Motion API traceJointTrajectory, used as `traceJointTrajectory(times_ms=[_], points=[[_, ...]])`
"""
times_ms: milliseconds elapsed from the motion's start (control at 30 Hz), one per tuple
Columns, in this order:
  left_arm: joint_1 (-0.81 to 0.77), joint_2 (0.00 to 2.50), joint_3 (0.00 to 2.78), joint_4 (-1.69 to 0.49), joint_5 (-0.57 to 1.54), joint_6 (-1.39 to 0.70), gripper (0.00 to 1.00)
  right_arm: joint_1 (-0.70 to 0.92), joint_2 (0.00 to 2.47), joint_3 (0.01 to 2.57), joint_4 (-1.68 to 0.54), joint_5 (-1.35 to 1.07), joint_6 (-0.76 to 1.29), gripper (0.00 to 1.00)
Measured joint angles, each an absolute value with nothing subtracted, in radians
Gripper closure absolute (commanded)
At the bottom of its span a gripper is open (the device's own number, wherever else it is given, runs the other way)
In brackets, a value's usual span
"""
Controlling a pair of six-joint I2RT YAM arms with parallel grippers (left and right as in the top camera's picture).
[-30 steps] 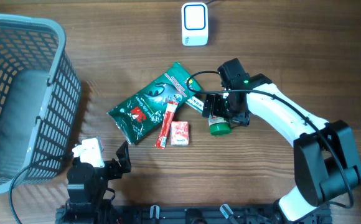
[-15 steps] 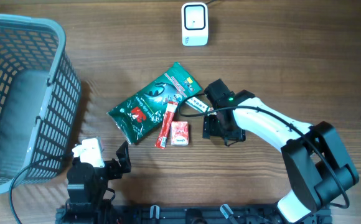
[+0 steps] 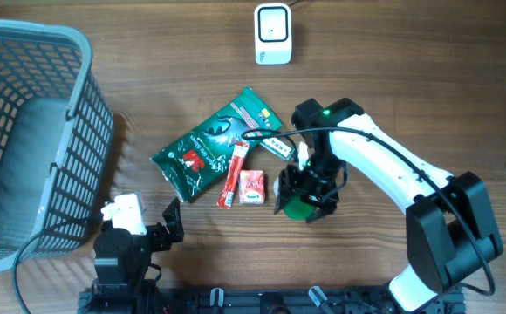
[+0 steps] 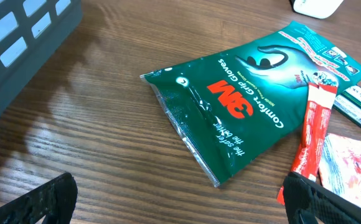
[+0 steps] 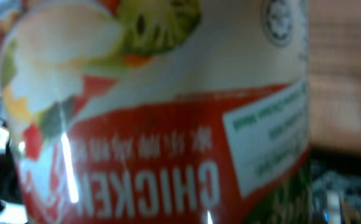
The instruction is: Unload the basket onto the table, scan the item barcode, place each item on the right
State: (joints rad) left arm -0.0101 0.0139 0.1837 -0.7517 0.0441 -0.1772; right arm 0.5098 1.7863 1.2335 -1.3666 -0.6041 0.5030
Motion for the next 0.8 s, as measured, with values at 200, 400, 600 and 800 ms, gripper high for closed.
traceJointTrajectory(times_ms=[200,400,600,800], points=[[-0.01,0.014,0.184,-0.752,0.044,-0.177,0.0,0.51,1.786,1.234,-1.526,-0.624,0.415,0.46],[-0.01,0.014,0.184,-0.752,0.044,-0.177,0.0,0.51,1.789,1.234,-1.556,-0.533,0.382,0.41],[-0.01,0.014,0.184,-0.752,0.044,-0.177,0.0,0.51,1.937,1.233,-1.57,-0.473,0.301,0.08],[-0.01,0.014,0.184,-0.752,0.044,-0.177,0.0,0.508,1.946,1.237,-1.573,-0.467,0.255,0.0]])
